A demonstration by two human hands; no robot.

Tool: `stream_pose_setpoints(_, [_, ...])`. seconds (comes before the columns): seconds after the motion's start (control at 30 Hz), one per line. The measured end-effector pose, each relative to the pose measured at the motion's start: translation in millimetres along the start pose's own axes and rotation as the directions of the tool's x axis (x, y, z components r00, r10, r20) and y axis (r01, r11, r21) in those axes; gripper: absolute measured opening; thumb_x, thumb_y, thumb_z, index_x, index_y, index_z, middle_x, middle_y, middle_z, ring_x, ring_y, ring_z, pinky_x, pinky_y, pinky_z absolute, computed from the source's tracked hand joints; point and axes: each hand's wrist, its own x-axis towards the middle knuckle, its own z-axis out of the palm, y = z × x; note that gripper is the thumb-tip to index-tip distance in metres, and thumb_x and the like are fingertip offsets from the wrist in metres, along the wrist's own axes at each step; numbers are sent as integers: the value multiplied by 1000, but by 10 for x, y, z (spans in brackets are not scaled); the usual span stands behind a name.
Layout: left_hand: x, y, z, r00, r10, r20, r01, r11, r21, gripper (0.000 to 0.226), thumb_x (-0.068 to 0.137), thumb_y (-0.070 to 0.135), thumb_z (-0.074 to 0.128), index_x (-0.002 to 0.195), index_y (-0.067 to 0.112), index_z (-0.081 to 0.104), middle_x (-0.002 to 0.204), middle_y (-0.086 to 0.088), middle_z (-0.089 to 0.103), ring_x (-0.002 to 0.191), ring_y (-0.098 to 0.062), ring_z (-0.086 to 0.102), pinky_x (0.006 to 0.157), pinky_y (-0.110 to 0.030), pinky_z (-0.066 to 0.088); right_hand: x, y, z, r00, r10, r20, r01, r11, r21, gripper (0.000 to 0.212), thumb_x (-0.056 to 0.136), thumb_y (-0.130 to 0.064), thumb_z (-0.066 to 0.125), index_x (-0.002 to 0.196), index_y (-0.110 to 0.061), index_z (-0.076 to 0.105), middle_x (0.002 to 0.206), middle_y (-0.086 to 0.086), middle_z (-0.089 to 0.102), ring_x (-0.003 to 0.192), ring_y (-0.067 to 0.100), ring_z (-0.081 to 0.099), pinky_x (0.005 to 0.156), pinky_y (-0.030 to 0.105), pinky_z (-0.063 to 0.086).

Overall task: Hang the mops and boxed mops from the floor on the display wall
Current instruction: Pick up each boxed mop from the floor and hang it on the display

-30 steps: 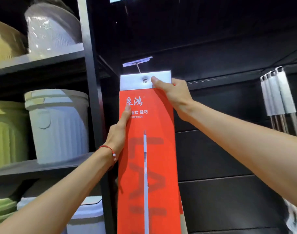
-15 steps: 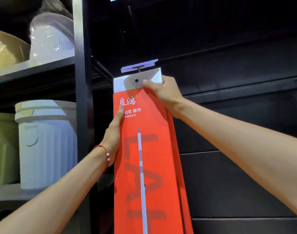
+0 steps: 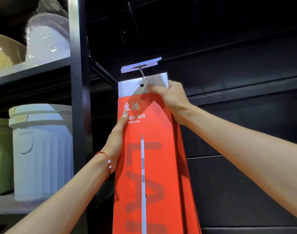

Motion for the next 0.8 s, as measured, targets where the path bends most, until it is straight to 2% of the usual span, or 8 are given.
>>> stream_pose_setpoints(0.17, [-4,-30,-4,1000,-1,14,0,1000,17,68,83,80,57,119,27,77,114,-11,79,105,-33,76,104,-51,53,-83,-7,-50,1000,-3,-1,3,1000,25,14,96,-12,71,101,0,76,92,16,80,74,22,77,65,30,62])
stream_pose_setpoints(0.33, [65,10,-28,1000,8,27,-9,999,38,70,78,84,60,120,31,76,114,-10,78,105,-34,75,105,-52,52,-48,-47,-64,1000,-16,6,16,1000,8,16,97,-13,69,101,1,76,91,19,80,80,29,78,72,38,62])
stream_pose_setpoints(0.43, [81,43,-36,999,19,26,-20,999,49,68,79,83,58,120,31,76,112,-9,79,103,-33,76,104,-52,53,4,-54,-51,999,-12,-32,11,1000,-23,14,96,-13,70,98,-1,77,92,20,79,74,25,76,69,37,61])
stream_pose_setpoints(0.63, [59,-2,-26,1000,21,12,-21,998,53,66,79,82,60,116,30,78,113,-11,79,105,-35,75,105,-53,52,10,24,-32,998,13,-56,-15,999,-36,13,94,-12,70,98,-1,76,89,19,80,75,25,76,73,39,61])
stream_pose_setpoints(0.73, [69,-23,-27,1000,3,-5,-3,999,50,70,75,84,62,115,30,79,113,-11,79,104,-35,75,105,-53,52,4,53,-27,996,-5,-84,-1,997,-74,9,93,-18,75,93,-10,75,93,15,80,77,22,76,76,40,62])
stream_pose_setpoints(0.8, [49,-69,-22,1000,-16,-13,17,999,45,75,69,87,65,114,28,79,111,-11,79,103,-36,76,104,-53,53,-37,121,-24,995,-30,-93,19,993,-113,18,89,-29,79,96,-13,74,93,11,80,84,23,78,84,46,64])
